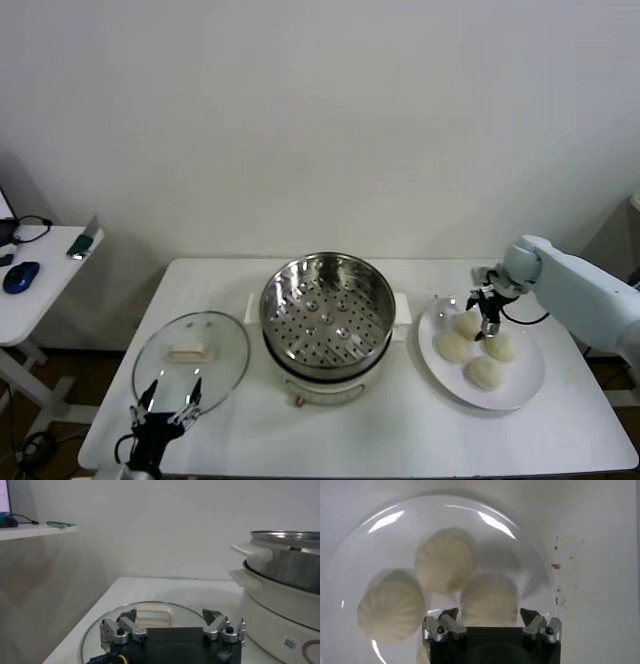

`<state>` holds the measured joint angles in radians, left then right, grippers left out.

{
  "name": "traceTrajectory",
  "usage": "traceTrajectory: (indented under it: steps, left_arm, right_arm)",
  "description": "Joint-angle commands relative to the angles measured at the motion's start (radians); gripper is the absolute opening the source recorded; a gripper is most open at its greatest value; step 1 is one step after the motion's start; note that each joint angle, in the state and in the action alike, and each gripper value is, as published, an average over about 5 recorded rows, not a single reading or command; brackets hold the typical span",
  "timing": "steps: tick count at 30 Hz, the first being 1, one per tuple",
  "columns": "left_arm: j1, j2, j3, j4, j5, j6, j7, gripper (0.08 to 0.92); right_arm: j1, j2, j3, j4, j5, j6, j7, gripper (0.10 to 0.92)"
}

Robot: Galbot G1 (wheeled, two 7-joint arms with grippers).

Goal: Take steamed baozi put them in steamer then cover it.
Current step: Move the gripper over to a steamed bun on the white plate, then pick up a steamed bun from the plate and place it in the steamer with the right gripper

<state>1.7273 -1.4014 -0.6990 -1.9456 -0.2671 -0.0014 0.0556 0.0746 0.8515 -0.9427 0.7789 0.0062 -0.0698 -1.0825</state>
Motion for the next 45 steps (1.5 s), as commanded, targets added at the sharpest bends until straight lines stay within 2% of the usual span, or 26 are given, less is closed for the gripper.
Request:
traceTrajectory:
  steps: [1, 9, 21, 34, 41, 45]
  left_arm:
    - [-0.003, 0.002, 0.000, 0.005, 0.000, 0.000, -0.001, 0.823]
    - [-0.012, 0.000, 0.001, 0.009, 0.002, 0.003, -0.004, 0.823]
    - [-0.018, -0.007, 0.004, 0.016, 0.006, 0.004, -0.005, 0.823]
    - [-0.023, -0.003, 0.014, 0.009, 0.010, 0.006, -0.009, 0.823]
    - [-0.029, 0.000, 0.016, -0.001, 0.012, 0.010, -0.009, 0.823]
    - [-0.031, -0.002, 0.016, -0.005, 0.023, 0.010, -0.009, 0.823]
  right_arm:
    - [-0.017, 0.024, 0.015, -0.032, -0.025, 0.003, 0.003, 0.820]
    - [-0.009, 0.030, 0.021, -0.035, -0.022, 0.005, 0.017, 0.742]
    - [0.046, 0.005, -0.019, 0.023, -0.004, 0.020, 0.007, 0.724]
    - [0.660, -0.030, -0.509, 0.354, 0.197, 0.143, -0.018, 0.729]
    - [0.955, 0.067, -0.628, 0.622, 0.267, 0.296, -0.024, 0.725]
    - [1.009, 0.141, -0.617, 0.754, 0.232, 0.361, 0.001, 0.722]
